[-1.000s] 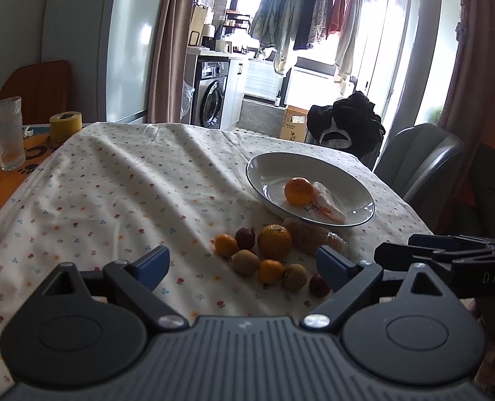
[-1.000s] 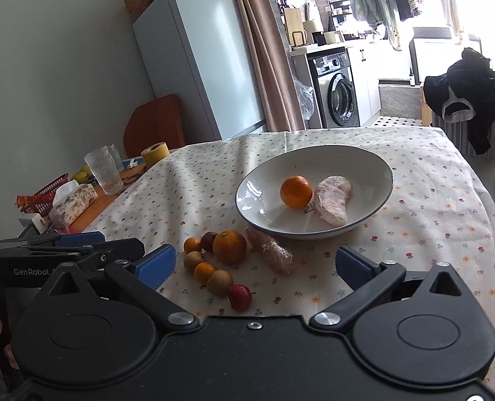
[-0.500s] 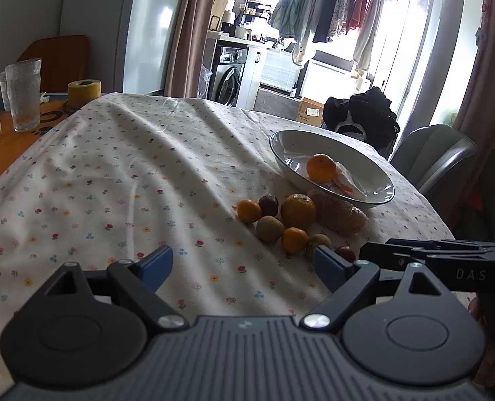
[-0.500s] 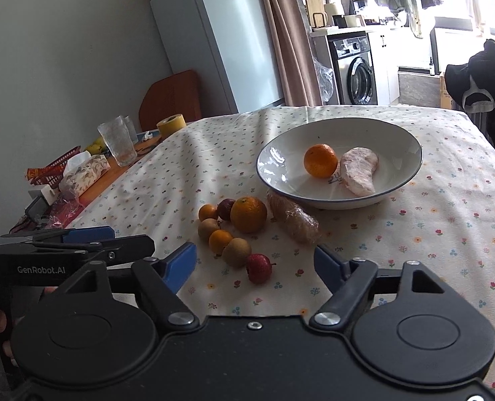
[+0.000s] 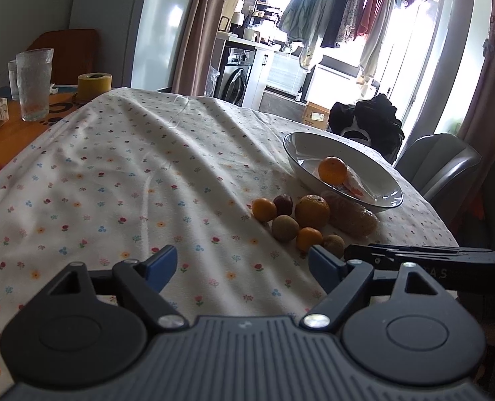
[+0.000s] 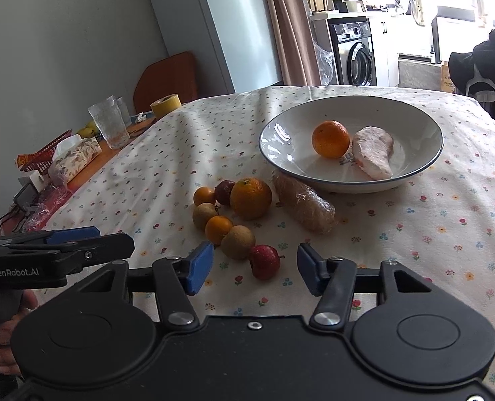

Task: Organize fruits

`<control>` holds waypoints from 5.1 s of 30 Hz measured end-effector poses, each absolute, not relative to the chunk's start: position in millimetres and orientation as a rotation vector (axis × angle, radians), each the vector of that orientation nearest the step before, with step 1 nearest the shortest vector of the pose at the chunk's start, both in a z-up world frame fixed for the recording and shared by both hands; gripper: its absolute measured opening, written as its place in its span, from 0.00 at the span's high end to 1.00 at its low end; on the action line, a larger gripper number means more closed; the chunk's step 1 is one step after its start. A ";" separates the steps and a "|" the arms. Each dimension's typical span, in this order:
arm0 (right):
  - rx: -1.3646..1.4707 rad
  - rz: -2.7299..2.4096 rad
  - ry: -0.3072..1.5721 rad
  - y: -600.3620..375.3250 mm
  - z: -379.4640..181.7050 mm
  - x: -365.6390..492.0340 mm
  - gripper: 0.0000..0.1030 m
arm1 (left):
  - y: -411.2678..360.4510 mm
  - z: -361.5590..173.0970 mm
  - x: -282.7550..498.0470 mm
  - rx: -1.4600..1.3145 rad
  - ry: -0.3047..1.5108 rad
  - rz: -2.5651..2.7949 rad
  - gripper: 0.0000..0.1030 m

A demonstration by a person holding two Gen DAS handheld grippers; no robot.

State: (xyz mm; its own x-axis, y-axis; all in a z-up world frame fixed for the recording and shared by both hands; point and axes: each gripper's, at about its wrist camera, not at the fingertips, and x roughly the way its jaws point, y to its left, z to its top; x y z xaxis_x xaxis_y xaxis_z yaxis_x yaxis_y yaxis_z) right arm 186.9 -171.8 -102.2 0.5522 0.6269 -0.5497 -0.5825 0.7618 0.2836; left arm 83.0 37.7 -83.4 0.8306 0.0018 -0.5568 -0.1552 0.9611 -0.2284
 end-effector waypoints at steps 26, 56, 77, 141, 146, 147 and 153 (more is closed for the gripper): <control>0.189 0.653 0.662 -215.4 -107.1 194.7 0.80 | -19.8 -90.3 128.4 -0.215 0.630 -0.061 0.53; 0.234 0.614 0.584 -249.2 -96.7 206.0 0.80 | -45.9 -69.9 160.1 -0.154 0.590 -0.056 0.78; 0.206 0.610 0.540 -241.5 -78.4 230.2 0.80 | -49.8 -47.8 193.1 -0.175 0.547 -0.051 0.78; 0.138 0.548 0.508 -215.0 -66.2 269.4 0.32 | 17.3 -67.8 148.0 -0.289 0.563 0.246 0.19; 0.139 0.577 0.499 -213.6 -62.1 251.6 0.28 | 15.8 -66.2 138.5 -0.281 0.556 0.243 0.19; 0.140 0.583 0.497 -213.3 -61.3 248.1 0.28 | 15.9 -65.7 136.4 -0.282 0.554 0.243 0.19; 0.140 0.603 0.488 -211.4 -58.2 231.0 0.23 | 17.2 -60.6 125.4 -0.278 0.545 0.244 0.18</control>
